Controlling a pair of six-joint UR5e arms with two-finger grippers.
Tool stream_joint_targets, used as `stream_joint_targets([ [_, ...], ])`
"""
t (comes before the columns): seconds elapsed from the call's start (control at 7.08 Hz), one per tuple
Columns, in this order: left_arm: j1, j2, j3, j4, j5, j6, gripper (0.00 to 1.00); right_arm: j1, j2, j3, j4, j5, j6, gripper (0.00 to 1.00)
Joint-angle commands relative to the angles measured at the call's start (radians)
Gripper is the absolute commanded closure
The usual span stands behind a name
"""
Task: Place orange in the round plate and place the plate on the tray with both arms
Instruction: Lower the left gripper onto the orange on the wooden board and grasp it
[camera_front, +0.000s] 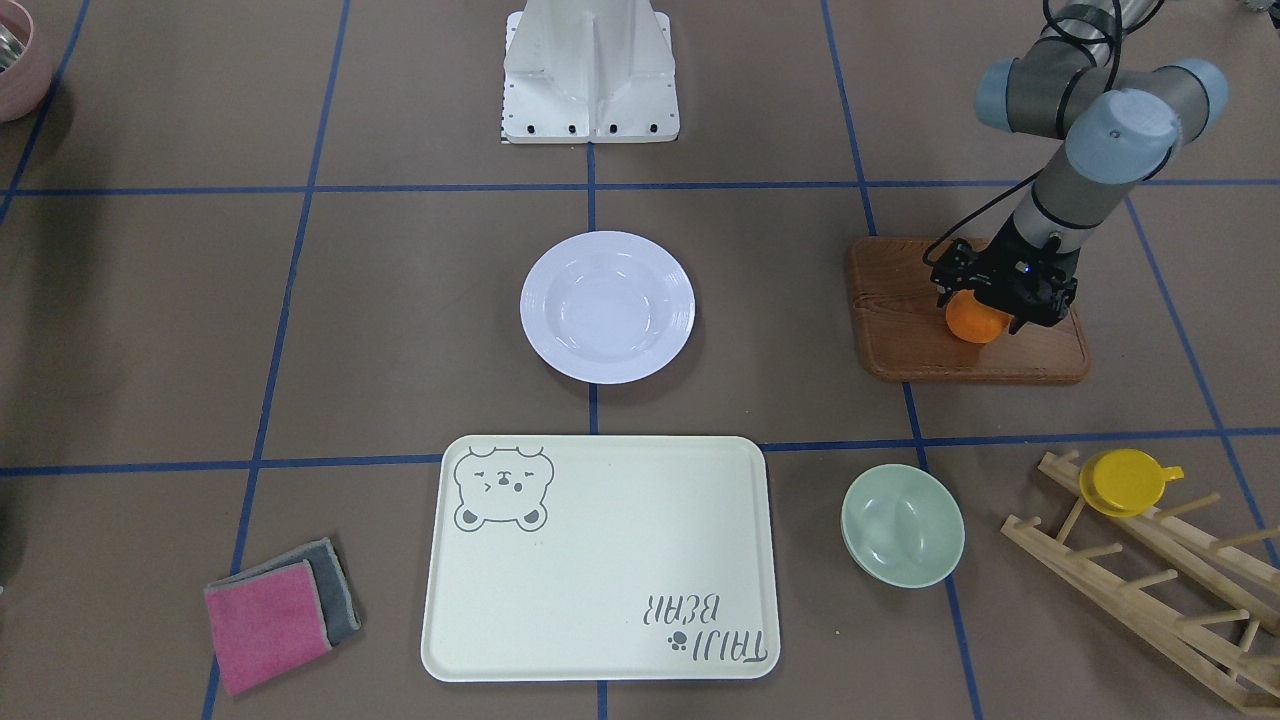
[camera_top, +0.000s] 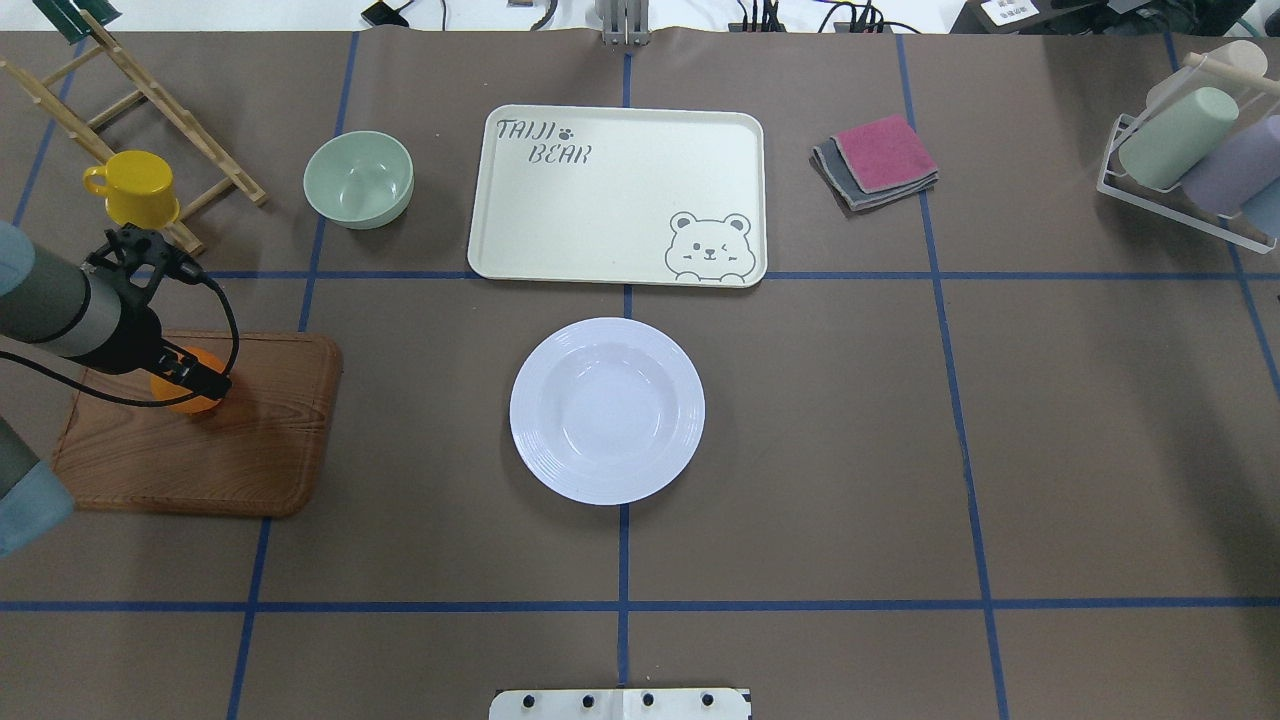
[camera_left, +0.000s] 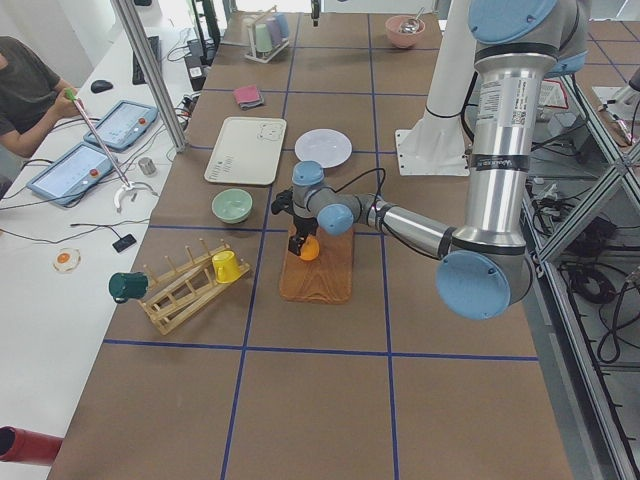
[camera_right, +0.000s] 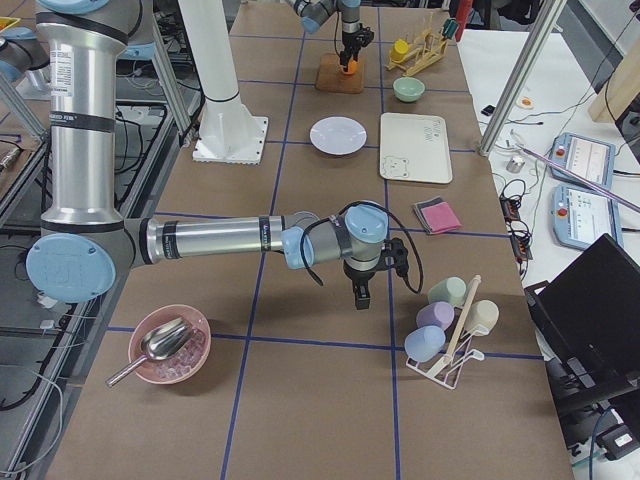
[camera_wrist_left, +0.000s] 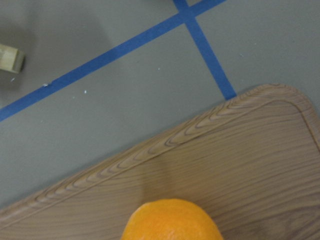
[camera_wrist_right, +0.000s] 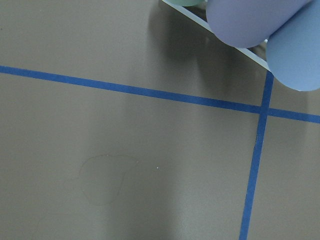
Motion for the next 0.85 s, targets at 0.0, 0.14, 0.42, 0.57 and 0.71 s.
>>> stream_joint_targets([
  [0.0,0.003,0.000,0.040,-0.057,-0.007,-0.003,0.01,0.000,0.004,-0.006,0.001,0.000,0.000,0.00],
  [0.14,0.003,0.008,0.040,-0.058,-0.010,-0.002,0.01,0.000,0.004,-0.005,0.001,0.000,0.000,0.00],
  [0.42,0.003,0.009,0.038,-0.053,-0.011,-0.003,0.04,0.000,0.006,-0.003,0.001,0.002,0.000,0.00],
  [0.57,0.000,0.011,0.015,-0.047,-0.074,-0.029,0.77,0.000,0.006,-0.003,0.001,0.002,0.000,0.00],
  [0.71,-0.014,0.006,0.008,-0.054,-0.169,-0.166,1.00,0.000,0.006,-0.003,0.001,0.002,0.000,0.00],
])
